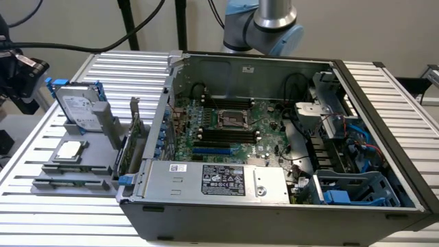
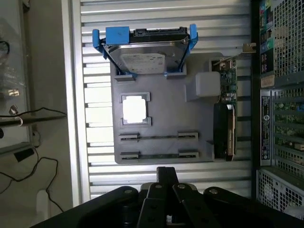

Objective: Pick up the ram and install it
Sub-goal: 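Reach for the ram, then pick up the ram and move it above insertion slot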

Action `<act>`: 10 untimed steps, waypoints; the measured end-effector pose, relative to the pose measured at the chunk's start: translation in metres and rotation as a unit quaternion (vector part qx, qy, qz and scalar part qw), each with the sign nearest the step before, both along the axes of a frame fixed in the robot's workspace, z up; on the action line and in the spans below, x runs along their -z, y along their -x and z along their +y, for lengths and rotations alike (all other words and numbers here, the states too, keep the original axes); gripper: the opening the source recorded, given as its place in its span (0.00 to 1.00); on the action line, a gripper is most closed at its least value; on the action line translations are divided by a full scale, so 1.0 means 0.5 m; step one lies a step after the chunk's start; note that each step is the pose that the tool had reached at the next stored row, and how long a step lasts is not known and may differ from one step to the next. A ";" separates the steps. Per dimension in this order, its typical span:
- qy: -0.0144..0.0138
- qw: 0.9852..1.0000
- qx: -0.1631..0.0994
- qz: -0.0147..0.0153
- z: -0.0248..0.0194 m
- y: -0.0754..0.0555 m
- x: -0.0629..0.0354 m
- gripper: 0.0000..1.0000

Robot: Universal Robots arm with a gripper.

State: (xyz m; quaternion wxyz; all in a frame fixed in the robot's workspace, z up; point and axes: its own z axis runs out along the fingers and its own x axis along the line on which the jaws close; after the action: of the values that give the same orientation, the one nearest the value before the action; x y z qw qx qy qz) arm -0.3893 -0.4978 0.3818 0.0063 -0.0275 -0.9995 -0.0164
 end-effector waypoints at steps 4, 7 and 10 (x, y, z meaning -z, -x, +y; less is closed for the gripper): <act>0.000 1.000 -0.001 0.000 -0.0114 -0.002 0.001 0.11; 0.000 1.000 -0.001 0.000 -0.0126 -0.003 0.001 0.11; 0.000 1.000 -0.001 0.000 -0.0126 -0.003 0.002 0.11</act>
State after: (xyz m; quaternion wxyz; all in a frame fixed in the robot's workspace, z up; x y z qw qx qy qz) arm -0.3879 -0.5041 0.3810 0.0061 -0.0266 -0.9995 -0.0160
